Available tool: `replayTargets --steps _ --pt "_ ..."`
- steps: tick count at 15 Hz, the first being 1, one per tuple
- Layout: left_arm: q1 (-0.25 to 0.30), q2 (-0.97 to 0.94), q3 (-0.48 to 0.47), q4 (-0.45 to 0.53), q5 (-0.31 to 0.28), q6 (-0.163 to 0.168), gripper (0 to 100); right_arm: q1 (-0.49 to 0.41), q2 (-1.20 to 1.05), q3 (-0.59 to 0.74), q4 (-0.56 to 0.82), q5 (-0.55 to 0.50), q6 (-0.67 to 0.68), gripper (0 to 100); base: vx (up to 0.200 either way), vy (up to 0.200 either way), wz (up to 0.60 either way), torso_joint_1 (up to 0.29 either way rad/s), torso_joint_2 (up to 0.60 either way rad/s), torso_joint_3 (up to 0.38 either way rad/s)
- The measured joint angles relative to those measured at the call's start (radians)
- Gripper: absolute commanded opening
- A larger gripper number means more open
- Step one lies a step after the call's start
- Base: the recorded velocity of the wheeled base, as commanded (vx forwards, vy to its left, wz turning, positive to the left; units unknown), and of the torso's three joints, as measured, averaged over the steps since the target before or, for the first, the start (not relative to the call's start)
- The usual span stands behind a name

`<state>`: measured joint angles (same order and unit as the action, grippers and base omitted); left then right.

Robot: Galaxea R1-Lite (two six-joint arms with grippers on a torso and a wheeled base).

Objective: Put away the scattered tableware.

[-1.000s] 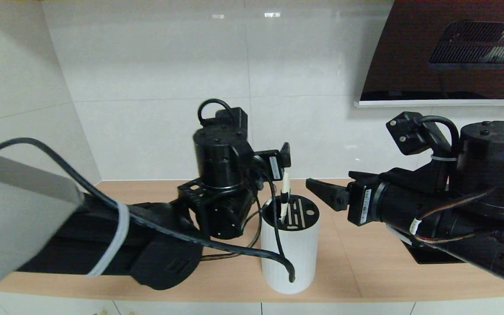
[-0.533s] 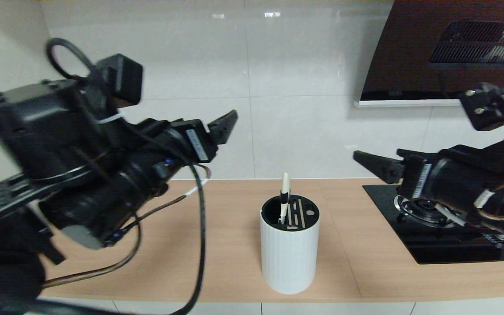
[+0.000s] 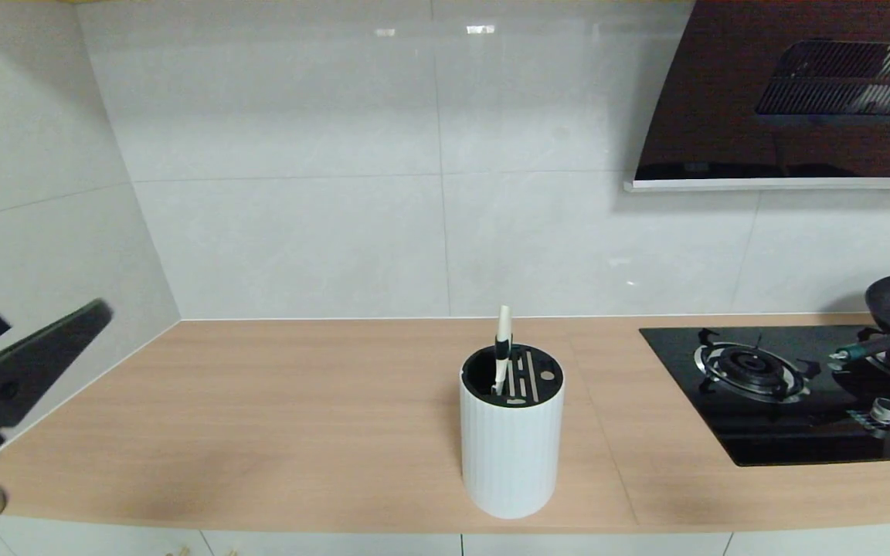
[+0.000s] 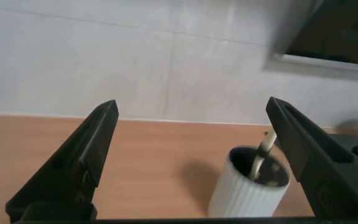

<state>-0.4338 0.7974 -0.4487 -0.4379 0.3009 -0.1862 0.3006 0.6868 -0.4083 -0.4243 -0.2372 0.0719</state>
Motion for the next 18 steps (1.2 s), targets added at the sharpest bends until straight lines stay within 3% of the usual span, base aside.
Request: replayTargets --steps 4,5,7,8,11,12,16,18 --pt "0.148 -0.407 0.036 0.331 -0.099 0.001 100 -0.059 -0.393 -0.054 0.546 -0.021 -0.021 100 0.0 0.0 0.0 0.0 0.0 0.0" --pt "0.194 -0.498 0.047 0.402 -0.124 0.002 100 -0.1 -0.461 -0.075 0.611 -0.045 -0.025 100 0.0 0.0 0.0 0.0 0.0 0.0" --pt "0.256 -0.613 0.089 0.452 -0.105 0.006 100 -0.181 -0.534 -0.08 0.621 -0.066 -0.033 100 0.0 0.0 0.0 0.0 0.0 0.0" --pt "0.275 -0.646 0.117 0.443 -0.077 0.014 100 -0.225 -0.565 -0.068 0.623 -0.057 -0.05 100 0.0 0.0 0.0 0.0 0.0 0.0" --pt "0.351 -0.697 0.18 0.417 -0.078 0.055 100 -0.292 -0.646 0.034 0.621 -0.056 -0.098 100 0.0 0.0 0.0 0.0 0.0 0.0" --pt "0.378 -0.718 0.201 0.417 -0.097 0.077 100 -0.299 -0.661 0.063 0.619 -0.073 -0.1 100 0.0 0.0 0.0 0.0 0.0 0.0" --pt "0.427 -0.781 0.399 0.394 -0.176 0.226 100 -0.306 -0.682 0.23 0.535 -0.05 -0.102 100 0.0 0.0 0.0 0.0 0.0 0.0" --pt "0.432 -0.794 0.436 0.404 -0.198 0.23 100 -0.307 -0.685 0.313 0.452 -0.011 -0.102 100 0.0 0.0 0.0 0.0 0.0 0.0"
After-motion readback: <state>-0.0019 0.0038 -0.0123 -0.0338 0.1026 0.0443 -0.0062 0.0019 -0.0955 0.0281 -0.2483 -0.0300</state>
